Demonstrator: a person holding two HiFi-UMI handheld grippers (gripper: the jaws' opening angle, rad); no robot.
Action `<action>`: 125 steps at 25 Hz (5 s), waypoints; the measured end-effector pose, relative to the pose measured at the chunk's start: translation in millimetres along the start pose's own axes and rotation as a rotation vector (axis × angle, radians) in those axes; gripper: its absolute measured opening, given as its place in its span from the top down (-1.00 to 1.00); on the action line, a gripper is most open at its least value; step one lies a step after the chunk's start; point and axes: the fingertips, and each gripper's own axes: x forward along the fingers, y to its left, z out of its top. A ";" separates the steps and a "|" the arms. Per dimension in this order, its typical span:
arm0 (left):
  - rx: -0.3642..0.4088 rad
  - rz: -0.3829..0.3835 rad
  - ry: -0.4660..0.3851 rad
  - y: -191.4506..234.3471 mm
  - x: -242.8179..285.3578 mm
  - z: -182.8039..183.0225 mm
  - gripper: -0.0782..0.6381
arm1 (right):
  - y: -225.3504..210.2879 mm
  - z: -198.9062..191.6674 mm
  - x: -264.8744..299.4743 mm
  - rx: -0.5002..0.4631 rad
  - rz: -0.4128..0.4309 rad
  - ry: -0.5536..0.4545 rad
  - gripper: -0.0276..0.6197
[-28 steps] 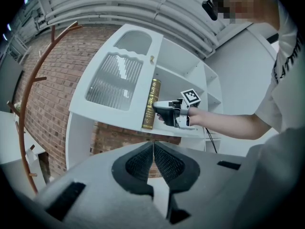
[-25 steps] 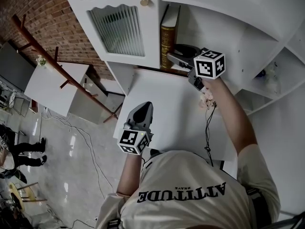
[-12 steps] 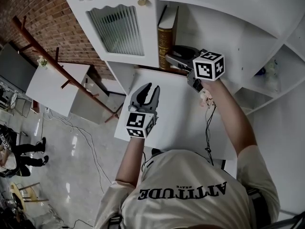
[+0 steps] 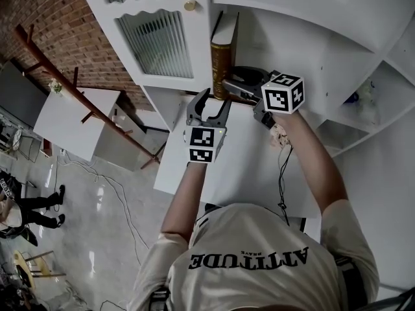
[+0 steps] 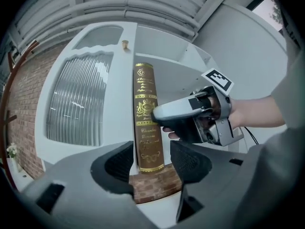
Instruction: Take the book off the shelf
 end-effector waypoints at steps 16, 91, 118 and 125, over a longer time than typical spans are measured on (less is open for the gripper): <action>-0.024 0.103 -0.009 7.9 26.6 -3.7 0.10 | 12.5 -2.9 -4.1 0.032 0.061 -0.005 0.16; -0.201 -0.212 -0.201 -45.2 -116.5 -13.3 0.16 | 55.5 -74.2 -113.8 0.103 -0.227 -0.176 0.81; -0.189 0.007 -0.111 -211.9 -252.0 -16.6 0.16 | 159.7 -139.3 -318.6 0.083 -0.264 -0.185 0.81; -0.171 0.025 -0.081 -222.1 -300.1 -16.8 0.16 | 192.6 -151.7 -321.9 0.111 -0.275 -0.216 0.81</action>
